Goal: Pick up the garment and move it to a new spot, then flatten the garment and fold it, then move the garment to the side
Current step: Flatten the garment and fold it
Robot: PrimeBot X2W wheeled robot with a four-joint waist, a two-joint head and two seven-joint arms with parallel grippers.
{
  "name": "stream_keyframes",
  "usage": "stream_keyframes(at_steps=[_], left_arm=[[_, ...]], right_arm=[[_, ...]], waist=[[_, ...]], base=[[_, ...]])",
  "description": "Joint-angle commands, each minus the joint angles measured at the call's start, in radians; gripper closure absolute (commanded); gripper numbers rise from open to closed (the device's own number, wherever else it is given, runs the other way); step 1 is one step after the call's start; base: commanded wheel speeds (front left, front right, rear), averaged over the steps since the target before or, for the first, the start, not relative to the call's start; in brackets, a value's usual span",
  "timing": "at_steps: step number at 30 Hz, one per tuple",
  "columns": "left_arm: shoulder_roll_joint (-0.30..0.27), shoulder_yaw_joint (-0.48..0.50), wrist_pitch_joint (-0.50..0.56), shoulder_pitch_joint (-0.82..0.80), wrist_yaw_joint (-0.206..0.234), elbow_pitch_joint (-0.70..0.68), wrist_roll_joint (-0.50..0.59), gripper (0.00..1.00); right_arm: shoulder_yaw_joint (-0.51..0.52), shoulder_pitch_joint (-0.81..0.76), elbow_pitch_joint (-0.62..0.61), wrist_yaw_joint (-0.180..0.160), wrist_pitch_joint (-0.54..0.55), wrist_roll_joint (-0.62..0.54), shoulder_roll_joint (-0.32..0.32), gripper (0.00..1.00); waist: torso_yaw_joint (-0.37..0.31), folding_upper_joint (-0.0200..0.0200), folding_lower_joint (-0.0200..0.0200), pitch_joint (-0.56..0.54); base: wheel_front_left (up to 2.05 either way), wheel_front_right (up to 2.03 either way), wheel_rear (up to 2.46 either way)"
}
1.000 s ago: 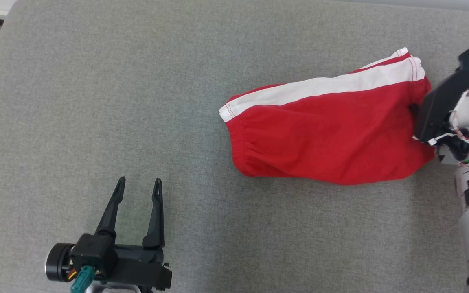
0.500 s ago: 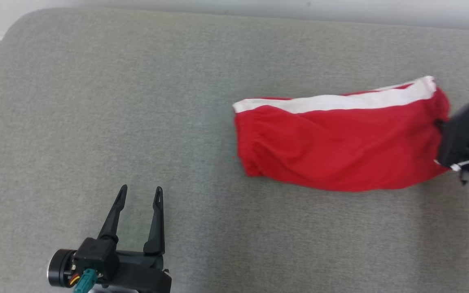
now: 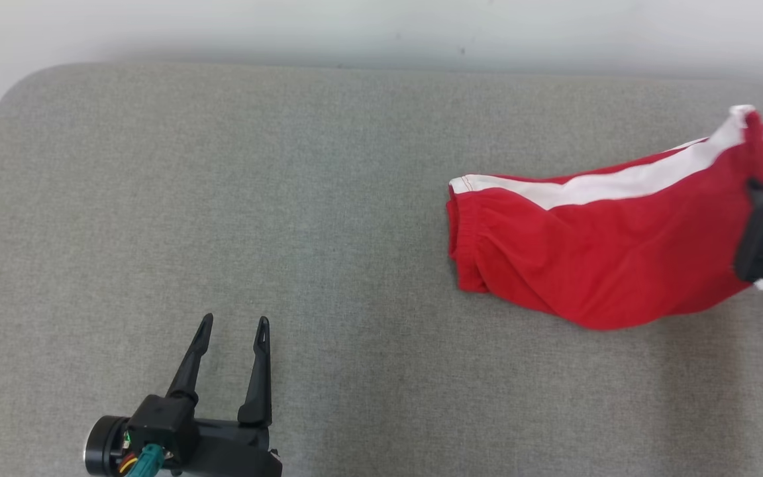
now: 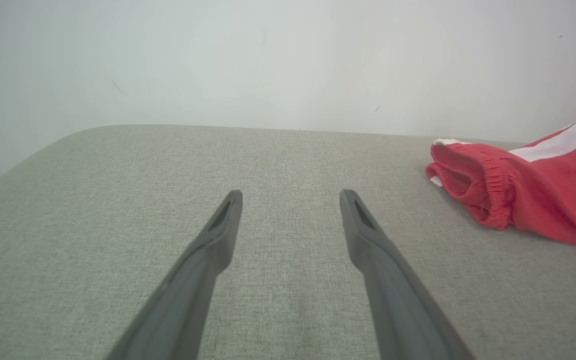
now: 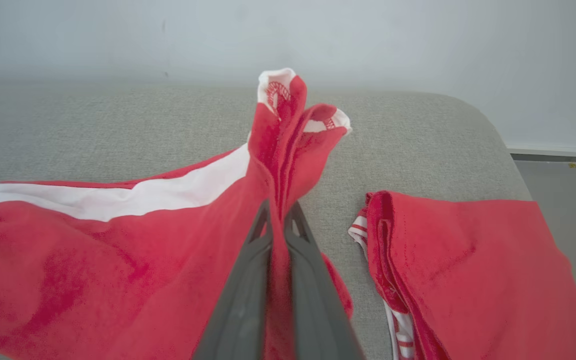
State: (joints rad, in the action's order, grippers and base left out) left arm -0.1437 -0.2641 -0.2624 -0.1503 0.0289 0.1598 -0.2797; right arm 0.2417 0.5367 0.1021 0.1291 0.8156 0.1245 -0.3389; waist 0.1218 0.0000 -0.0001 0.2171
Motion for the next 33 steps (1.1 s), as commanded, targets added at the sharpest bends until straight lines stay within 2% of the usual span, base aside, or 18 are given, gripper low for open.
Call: stream_keyframes(at_steps=[1,6,15,25,26,27,33], left_arm=[[0.003,0.000,-0.003,0.010,-0.001,0.003,0.008,0.00],[0.009,0.000,-0.003,0.018,-0.009,0.008,0.006,0.00],[0.023,-0.001,-0.003,0.031,-0.018,0.015,0.005,0.00],[0.028,0.012,-0.003,0.047,-0.020,0.017,0.011,0.00],[0.028,0.013,-0.003,0.047,-0.020,0.016,0.011,0.00],[0.028,0.015,-0.003,0.047,-0.021,0.016,0.012,0.00],[0.030,0.020,-0.003,0.052,-0.023,0.019,0.018,0.00]], right_arm=[[-0.017,0.007,-0.007,0.002,0.007,0.010,0.010,1.00],[-0.112,0.047,0.005,0.002,0.038,0.039,0.052,1.00],[-0.245,0.131,0.151,0.002,0.029,0.070,0.135,1.00],[-0.374,0.166,0.300,0.002,0.001,0.122,0.162,1.00],[-0.385,0.166,0.303,0.002,-0.004,0.142,0.165,0.72],[-0.385,0.168,0.304,0.002,-0.015,0.165,0.170,0.00],[-0.397,0.179,0.265,0.002,-0.031,0.310,0.188,0.00]], waist=[[0.000,0.0000,0.0001,-0.010],[0.014,0.0000,0.0001,-0.025],[0.064,0.0000,0.0001,-0.037],[0.085,0.0000,0.0001,-0.043],[0.084,0.0000,0.0001,-0.044],[0.083,0.0000,0.0001,-0.045],[0.067,0.0000,0.0001,-0.055]], base=[[0.00,0.00,0.00],[0.00,0.00,0.00],[0.00,0.00,0.00],[0.00,0.00,0.00],[0.00,0.00,0.00],[0.00,0.00,0.00],[0.00,0.00,0.00]])
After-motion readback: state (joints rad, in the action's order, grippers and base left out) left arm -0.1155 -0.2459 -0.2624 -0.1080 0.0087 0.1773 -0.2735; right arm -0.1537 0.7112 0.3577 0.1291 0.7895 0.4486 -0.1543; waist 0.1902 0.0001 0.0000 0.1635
